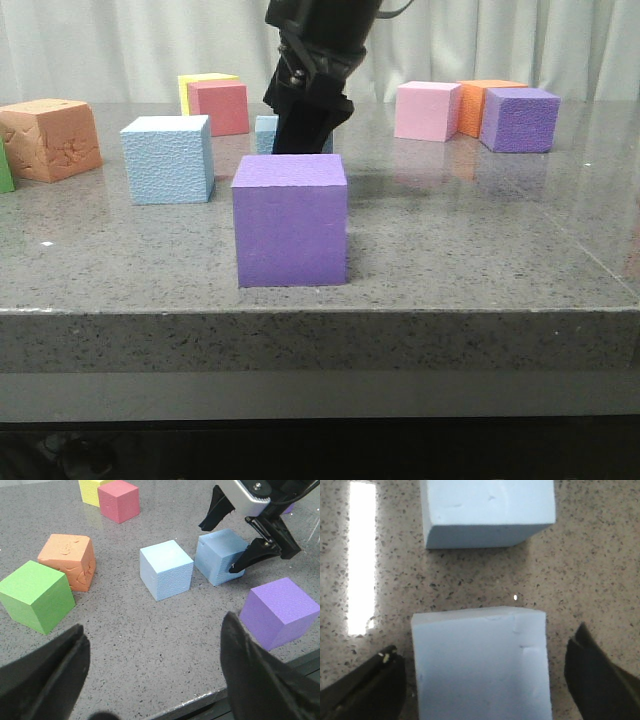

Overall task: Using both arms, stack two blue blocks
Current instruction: 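Carry the cube behind the purple cube, lower it, open right gripper, then withdraw the right gripper and bring the left gripper forward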

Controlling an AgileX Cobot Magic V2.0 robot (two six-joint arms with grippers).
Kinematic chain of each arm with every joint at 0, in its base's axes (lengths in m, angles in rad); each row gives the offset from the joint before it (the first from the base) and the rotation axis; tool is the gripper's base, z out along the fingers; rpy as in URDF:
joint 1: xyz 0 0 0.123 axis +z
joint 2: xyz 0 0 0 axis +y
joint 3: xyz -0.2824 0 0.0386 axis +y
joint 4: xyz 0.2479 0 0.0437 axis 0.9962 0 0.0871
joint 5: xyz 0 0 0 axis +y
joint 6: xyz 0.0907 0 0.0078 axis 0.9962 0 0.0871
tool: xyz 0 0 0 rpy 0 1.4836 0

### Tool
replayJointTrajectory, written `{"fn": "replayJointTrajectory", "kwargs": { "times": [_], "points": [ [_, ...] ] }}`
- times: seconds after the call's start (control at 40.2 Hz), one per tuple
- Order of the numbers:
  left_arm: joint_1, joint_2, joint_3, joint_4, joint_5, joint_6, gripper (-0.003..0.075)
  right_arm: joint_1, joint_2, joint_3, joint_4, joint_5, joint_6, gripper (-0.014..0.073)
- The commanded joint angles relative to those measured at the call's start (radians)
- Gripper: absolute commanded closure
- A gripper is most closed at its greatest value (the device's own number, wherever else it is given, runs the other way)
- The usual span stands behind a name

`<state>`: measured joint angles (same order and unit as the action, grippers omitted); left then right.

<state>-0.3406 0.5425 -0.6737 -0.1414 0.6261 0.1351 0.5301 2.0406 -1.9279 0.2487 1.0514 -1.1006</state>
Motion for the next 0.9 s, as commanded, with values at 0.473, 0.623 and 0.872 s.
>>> {"fn": "replayJointTrajectory", "kwargs": {
  "times": [0.473, 0.623, 0.872],
  "points": [
    [-0.006, 0.012, -0.033, -0.008, -0.069, -0.002, 0.0184, -0.016, -0.407, 0.0, -0.249, 0.145, 1.042, -0.0054],
    [-0.006, 0.012, -0.033, -0.008, -0.069, -0.002, 0.0184, -0.007, -0.587, 0.223, -0.232, 0.017, 1.095, -0.0003],
    [-0.006, 0.012, -0.033, -0.008, -0.093, -0.002, 0.0184, -0.006, -0.904, 0.687, -0.187, -0.234, 1.089, 0.0004]
  ]
}}
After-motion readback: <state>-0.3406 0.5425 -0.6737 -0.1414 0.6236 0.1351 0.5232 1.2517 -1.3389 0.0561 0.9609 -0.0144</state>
